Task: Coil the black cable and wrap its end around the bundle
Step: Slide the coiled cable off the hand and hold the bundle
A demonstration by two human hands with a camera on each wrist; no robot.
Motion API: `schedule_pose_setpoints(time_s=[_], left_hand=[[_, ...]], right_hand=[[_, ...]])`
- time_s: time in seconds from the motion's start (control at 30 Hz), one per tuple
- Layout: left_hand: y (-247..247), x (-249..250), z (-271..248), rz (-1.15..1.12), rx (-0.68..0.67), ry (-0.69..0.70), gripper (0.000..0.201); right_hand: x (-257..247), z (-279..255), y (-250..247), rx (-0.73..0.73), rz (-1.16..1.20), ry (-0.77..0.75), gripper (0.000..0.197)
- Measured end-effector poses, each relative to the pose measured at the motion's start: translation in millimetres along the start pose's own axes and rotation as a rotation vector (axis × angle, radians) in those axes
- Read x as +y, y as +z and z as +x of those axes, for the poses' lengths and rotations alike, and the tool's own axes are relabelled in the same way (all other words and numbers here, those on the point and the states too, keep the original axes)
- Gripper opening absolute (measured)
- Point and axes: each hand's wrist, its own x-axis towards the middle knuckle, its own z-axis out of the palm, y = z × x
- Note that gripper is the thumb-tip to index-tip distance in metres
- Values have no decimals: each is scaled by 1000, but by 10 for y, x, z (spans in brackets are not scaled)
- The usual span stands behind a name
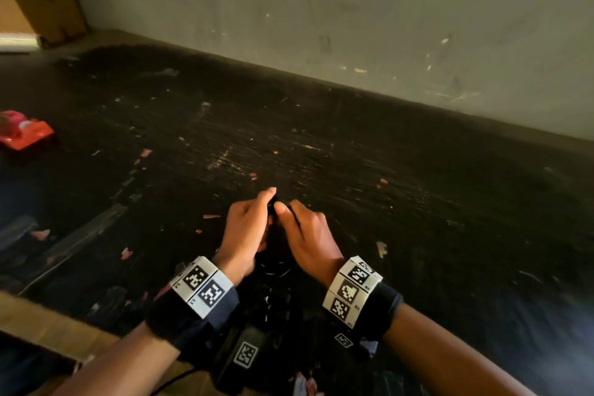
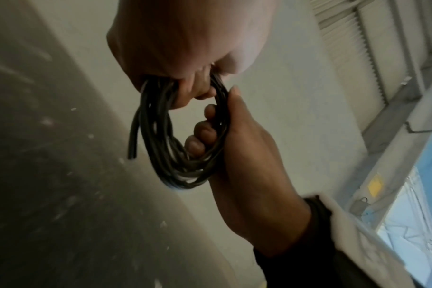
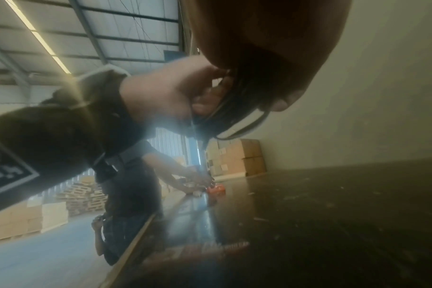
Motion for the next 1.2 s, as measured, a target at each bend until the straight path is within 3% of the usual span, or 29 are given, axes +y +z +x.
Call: schedule_pose_setpoints(time_s=[0.23, 0.3, 0.37, 0.47, 0.5, 0.6, 0.7, 0.8, 0.97, 1.03, 1.2], left_hand=[[-261, -349, 183, 10, -1, -157, 23], [-350, -463, 249, 23, 26, -185, 23], [-435, -548, 315, 31, 44, -201, 24], [-527, -644, 387, 41, 64, -198, 25], [-551, -664, 403, 52, 63, -196, 25], [-604, -703, 429, 86, 55, -215, 22], [-656, -718, 450, 110, 37, -219, 20], [-642, -701, 448, 138, -37, -168, 14], [-519, -627, 392, 243, -229, -43, 15], [-424, -572, 349, 277, -333, 44, 11], [-308, -466, 304, 312, -460, 247, 12]], right_hand=[[132, -185, 203, -213, 52, 204, 43], [291, -191, 177, -207, 23, 278, 48], [474, -178, 154, -309, -102, 273, 43], [615, -203, 222, -692, -388, 233, 23], [633, -218, 256, -756, -452, 219, 24], [682, -244, 352, -791, -560, 164, 29], [720, -199, 415, -819, -574, 161, 21], [667, -85, 341, -746, -499, 179, 15], [423, 143, 62, -328, -116, 273, 6], [310, 180, -8, -305, -68, 213, 7], [192, 185, -181, -267, -214, 51, 6]])
